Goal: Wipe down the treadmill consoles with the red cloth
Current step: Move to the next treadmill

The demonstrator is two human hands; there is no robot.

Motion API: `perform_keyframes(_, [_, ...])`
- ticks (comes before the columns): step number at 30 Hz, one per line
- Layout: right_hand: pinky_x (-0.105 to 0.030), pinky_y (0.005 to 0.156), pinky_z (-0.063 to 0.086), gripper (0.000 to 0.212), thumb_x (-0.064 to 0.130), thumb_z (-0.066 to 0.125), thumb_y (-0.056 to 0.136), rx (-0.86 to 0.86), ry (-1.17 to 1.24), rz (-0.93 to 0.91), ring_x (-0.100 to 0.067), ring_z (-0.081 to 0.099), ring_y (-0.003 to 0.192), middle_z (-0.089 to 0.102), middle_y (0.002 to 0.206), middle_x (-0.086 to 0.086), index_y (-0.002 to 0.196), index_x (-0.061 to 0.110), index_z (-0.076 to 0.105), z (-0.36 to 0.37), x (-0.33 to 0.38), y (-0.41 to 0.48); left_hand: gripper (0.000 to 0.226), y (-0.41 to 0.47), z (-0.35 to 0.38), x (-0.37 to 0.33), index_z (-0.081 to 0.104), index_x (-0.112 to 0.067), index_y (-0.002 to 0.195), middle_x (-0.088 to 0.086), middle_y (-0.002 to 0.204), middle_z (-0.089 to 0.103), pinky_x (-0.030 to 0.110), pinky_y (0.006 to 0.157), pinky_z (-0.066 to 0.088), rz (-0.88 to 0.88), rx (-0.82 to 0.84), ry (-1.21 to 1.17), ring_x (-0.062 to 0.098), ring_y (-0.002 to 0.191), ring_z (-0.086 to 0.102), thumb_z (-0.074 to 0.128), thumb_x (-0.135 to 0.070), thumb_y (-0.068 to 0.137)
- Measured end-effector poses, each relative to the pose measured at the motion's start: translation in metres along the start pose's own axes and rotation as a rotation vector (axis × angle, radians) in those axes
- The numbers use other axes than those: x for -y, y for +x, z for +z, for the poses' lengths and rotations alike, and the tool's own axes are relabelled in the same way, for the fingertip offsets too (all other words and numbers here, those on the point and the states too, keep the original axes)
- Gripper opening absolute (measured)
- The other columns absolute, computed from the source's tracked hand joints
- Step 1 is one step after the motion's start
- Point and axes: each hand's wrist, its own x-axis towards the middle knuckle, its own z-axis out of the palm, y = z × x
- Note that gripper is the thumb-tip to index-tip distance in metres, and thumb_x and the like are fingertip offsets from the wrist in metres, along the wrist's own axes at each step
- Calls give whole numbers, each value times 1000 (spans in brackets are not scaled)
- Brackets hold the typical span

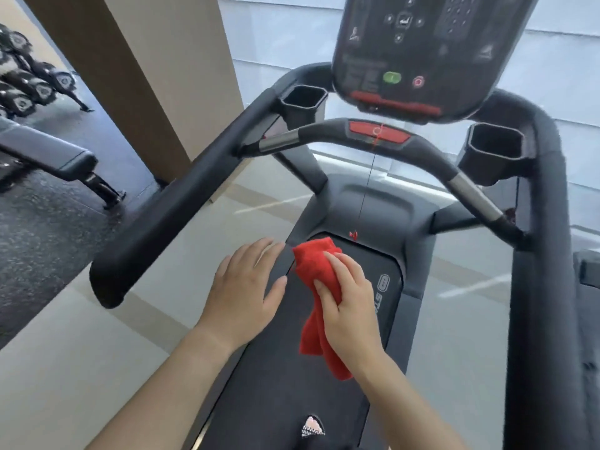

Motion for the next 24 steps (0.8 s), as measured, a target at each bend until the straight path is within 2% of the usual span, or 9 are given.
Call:
perform_keyframes(3, [-7, 98, 21, 38, 27, 52, 94, -90, -17, 38, -12, 39, 121, 40, 137, 18, 131, 31, 48, -22, 7, 20, 62, 40, -13, -11, 36, -22, 141, -3, 144, 39, 32, 106, 21, 84, 12, -20, 14, 132, 31, 24, -49, 86])
perform_keyframes(6, [-27, 103, 31, 38, 27, 53, 93, -176, -31, 69, -13, 40, 120, 41, 136, 17, 130, 30, 49, -36, 5, 38, 61, 74, -11, -21, 39, -22, 139, -3, 142, 41, 37, 106, 27, 143, 28, -71, 15, 131, 34, 26, -48, 85])
perform_keyframes(11, [-40, 106, 31, 36, 25, 54, 92, -271, -64, 137, -13, 42, 119, 43, 134, 17, 128, 30, 51, -33, -6, 72, 59, 114, 17, -15, 47, -19, 134, -1, 137, 48, 38, 101, 35, 243, 95, -117, 17, 126, 41, 31, -46, 84])
perform_keyframes(15, [-36, 103, 35, 36, 26, 54, 92, -300, -67, 144, -15, 44, 119, 44, 133, 18, 127, 30, 51, -18, -6, 115, 59, 167, 23, 9, 50, -18, 132, -1, 134, 50, 38, 98, 36, 274, 76, -168, 18, 124, 43, 32, -46, 83])
perform_keyframes(19, [-38, 103, 35, 37, 24, 55, 91, -342, -101, 89, -12, 44, 119, 46, 131, 16, 127, 28, 51, -12, 18, 180, 58, 240, -3, 37, 52, -18, 130, 0, 131, 53, 39, 96, 39, 315, 4, -191, 20, 122, 46, 33, -45, 82])
perform_keyframes(24, [-37, 106, 33, 36, 26, 55, 92, -446, -102, -22, -10, 42, 123, 47, 132, 12, 128, 27, 51, -10, 59, 263, 56, 325, -30, 74, 53, -16, 128, 0, 128, 55, 52, 94, 43, 368, -57, -187, 20, 118, 49, 34, -44, 83])
